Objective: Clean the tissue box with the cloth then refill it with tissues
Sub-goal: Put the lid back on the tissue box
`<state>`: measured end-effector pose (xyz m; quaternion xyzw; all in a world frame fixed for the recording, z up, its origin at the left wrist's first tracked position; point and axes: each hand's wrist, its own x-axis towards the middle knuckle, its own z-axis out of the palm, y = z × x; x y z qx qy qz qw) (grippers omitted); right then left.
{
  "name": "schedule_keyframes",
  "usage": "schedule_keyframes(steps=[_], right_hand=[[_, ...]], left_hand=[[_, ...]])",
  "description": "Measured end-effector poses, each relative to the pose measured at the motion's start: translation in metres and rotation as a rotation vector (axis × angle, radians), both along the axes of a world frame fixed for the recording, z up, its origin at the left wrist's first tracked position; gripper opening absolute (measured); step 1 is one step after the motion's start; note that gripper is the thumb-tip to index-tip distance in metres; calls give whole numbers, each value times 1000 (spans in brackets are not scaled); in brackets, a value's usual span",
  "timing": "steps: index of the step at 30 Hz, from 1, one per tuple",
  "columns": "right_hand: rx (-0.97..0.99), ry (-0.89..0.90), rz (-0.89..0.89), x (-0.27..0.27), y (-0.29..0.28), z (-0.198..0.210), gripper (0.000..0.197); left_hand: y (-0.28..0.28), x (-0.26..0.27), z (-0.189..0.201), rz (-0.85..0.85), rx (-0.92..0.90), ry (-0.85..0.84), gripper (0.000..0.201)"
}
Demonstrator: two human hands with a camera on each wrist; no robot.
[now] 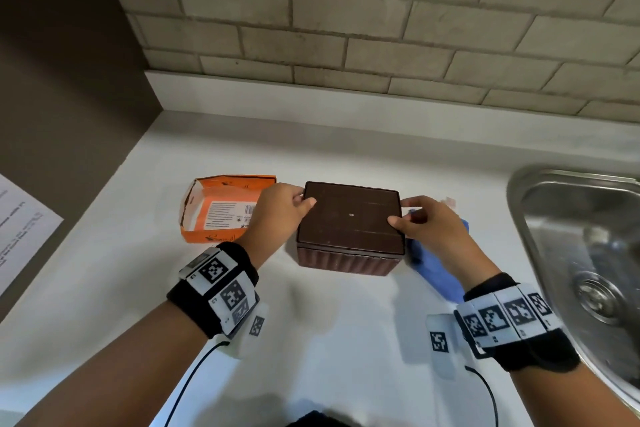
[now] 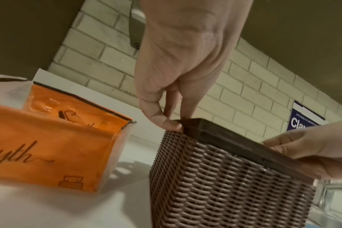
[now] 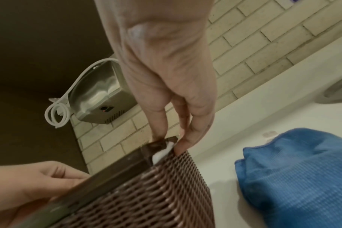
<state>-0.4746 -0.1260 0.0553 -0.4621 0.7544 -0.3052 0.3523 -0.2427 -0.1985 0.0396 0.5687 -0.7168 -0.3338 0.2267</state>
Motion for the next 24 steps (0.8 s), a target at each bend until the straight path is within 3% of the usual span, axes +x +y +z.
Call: schedule_keyframes(steps=[6, 13, 21, 24], right_hand=[[13, -77, -46, -4, -1, -7, 34], [192, -338, -26, 6, 1, -5, 26], [241, -386, -35, 10, 5, -7, 32], [329, -419, -68, 12, 11, -2, 32]], left_hand=[[6, -2, -2, 0, -65, 51, 23], [10, 2, -17, 8, 8, 26, 37], [13, -2, -22, 99, 175, 108, 56], [17, -3, -15, 134, 402, 179, 59]])
